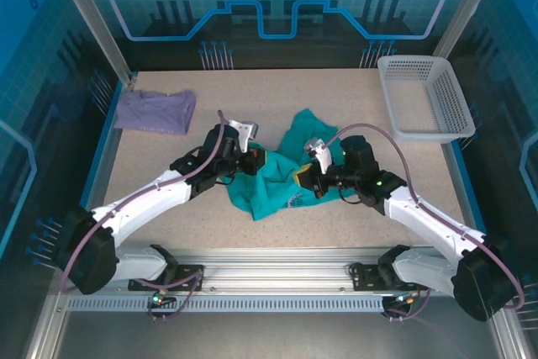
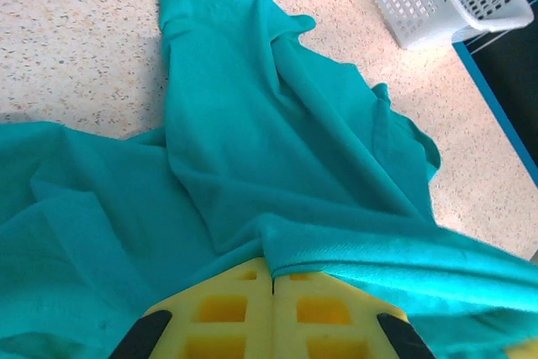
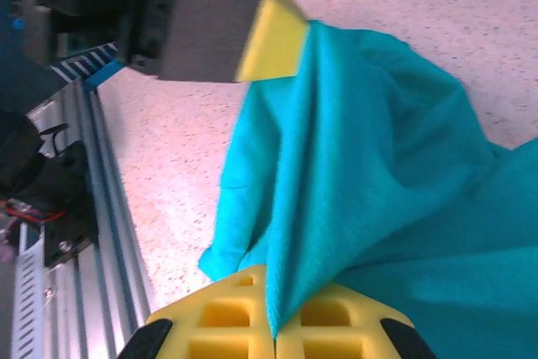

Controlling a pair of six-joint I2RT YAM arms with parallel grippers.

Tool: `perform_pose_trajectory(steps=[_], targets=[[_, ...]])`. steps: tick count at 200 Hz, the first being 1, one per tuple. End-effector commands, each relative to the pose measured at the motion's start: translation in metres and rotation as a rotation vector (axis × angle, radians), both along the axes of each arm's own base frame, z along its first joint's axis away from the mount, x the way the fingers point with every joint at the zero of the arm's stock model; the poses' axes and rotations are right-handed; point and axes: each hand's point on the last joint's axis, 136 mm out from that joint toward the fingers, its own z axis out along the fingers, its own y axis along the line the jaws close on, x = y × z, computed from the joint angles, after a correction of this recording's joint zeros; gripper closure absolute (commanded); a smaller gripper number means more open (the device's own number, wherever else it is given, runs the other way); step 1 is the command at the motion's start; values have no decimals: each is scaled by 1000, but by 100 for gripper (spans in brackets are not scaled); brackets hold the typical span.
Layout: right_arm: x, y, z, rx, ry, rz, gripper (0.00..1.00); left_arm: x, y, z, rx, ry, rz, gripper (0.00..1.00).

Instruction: Fold the inside-out t-shirt

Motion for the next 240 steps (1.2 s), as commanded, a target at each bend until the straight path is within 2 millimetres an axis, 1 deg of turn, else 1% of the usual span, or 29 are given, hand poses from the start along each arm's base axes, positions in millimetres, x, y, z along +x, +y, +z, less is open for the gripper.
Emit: perform_pose_trajectory(steps=[1,8,14,30,42,50,66,75,89,113,135,144,152,156,160,161,163,173,182,189,201,211,214,215,218,229,240], targets=[[-11,-8,-14,-50,61,23,96,3,-7,15,-18,-28,-37,100],[-4,-16,-20,-98,64,-32,88,0,-10,19,-41,-33,-60,100],[3,-23,-24,-145,65,-87,78,-4,-13,24,-63,-37,-80,100],[14,-39,-32,-266,23,-192,62,-18,-22,38,-129,-46,-155,100],[18,-41,-30,-332,-45,-219,52,-28,-28,45,-170,-48,-206,100],[18,-38,-26,-353,-94,-214,48,-34,-30,49,-190,-51,-234,100],[15,-25,-15,-354,-169,-168,41,-43,-33,53,-203,-53,-269,100],[15,-19,-10,-347,-199,-149,36,-46,-33,56,-205,-58,-277,100],[20,-12,-7,-350,-236,-144,31,-48,-33,57,-206,-63,-280,100],[36,-1,-6,-369,-275,-144,27,-51,-33,59,-213,-67,-287,100],[45,20,-8,-349,-275,-96,25,-53,-34,63,-219,-72,-297,100],[45,29,-12,-330,-258,-66,26,-53,-33,63,-217,-76,-293,100],[44,35,-17,-312,-234,-43,31,-52,-31,64,-210,-82,-286,100],[42,38,-19,-305,-225,-31,36,-51,-31,64,-207,-86,-282,100],[41,40,-21,-300,-213,-23,44,-50,-30,63,-202,-89,-275,100],[43,42,-15,-289,-221,-23,47,-50,-30,63,-201,-89,-274,100],[44,45,-12,-281,-223,-19,52,-50,-29,63,-199,-92,-271,100],[40,47,-12,-271,-200,0,73,-44,-23,61,-174,-102,-230,100],[33,47,-11,-259,-173,29,86,-36,-15,59,-137,-117,-170,100],[24,48,-8,-232,-147,65,93,-28,-6,55,-98,-131,-113,100],[10,48,-2,-173,-96,116,100,-11,10,50,-25,-166,-21,100],[1,49,6,-107,-59,148,100,3,20,47,42,-210,32,100],[-1,51,11,-83,-55,157,100,7,22,46,60,-221,43,100],[-3,50,7,-83,-42,159,100,8,23,46,67,-226,46,100],[-7,49,5,-68,-23,165,100,11,23,44,84,-233,52,100],[-12,51,11,-9,2,181,100,22,24,38,134,-251,64,100],[-12,50,15,20,16,172,100,30,25,34,170,-254,76,100]])
